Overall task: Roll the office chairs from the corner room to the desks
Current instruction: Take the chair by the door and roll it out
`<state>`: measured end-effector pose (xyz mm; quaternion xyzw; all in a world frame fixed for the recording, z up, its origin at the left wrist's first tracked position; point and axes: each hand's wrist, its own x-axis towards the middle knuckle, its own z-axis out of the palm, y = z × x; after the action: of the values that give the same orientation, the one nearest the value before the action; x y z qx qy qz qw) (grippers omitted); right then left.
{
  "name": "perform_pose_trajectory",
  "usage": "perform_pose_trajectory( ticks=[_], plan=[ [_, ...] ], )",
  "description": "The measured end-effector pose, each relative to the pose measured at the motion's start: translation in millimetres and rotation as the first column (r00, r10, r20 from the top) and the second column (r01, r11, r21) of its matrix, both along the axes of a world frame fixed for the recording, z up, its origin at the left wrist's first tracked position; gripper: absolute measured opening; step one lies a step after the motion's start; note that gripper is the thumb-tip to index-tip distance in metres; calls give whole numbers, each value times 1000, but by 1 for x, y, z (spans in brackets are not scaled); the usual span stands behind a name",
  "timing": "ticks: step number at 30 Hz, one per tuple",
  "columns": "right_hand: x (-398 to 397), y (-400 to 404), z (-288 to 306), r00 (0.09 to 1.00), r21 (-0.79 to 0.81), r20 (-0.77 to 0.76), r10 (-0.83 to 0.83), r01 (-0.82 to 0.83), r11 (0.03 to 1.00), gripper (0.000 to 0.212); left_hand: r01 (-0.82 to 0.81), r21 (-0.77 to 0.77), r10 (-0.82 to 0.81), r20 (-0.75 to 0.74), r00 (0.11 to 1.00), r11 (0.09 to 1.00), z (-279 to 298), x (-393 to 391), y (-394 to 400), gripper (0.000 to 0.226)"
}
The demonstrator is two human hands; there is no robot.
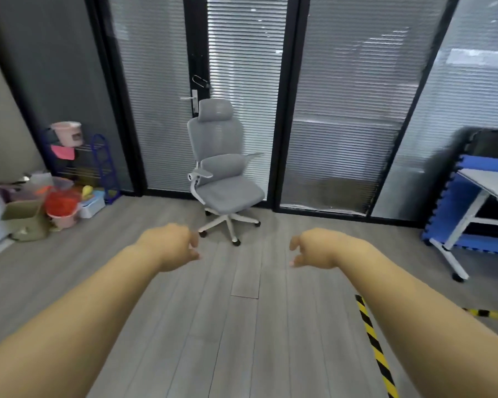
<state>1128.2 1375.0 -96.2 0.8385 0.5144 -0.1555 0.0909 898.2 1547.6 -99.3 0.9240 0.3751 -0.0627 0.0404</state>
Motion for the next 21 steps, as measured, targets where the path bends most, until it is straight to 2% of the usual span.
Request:
perform_pose_trajectory(
  ticks=[6, 11, 16, 21],
  plan=[
    [24, 128, -3, 994, 1, -16, 104, -104, 995, 53, -112, -36, 110, -40, 993, 993, -12, -1, 103, 37],
    [29, 237, -2, 984, 8, -6, 178, -178, 984, 46, -153, -4, 153, -66, 986, 988, -17, 2, 213, 37],
    [40, 350, -8, 987, 22, -10, 160, -159, 987, 39, -136, 26, 138, -86, 987, 990, -10, 16, 330, 39],
    [59, 448, -11, 989, 27, -18, 148, -148, 989, 45, -124, 28, 126, -103, 987, 992, -3, 31, 429, 40]
  ],
)
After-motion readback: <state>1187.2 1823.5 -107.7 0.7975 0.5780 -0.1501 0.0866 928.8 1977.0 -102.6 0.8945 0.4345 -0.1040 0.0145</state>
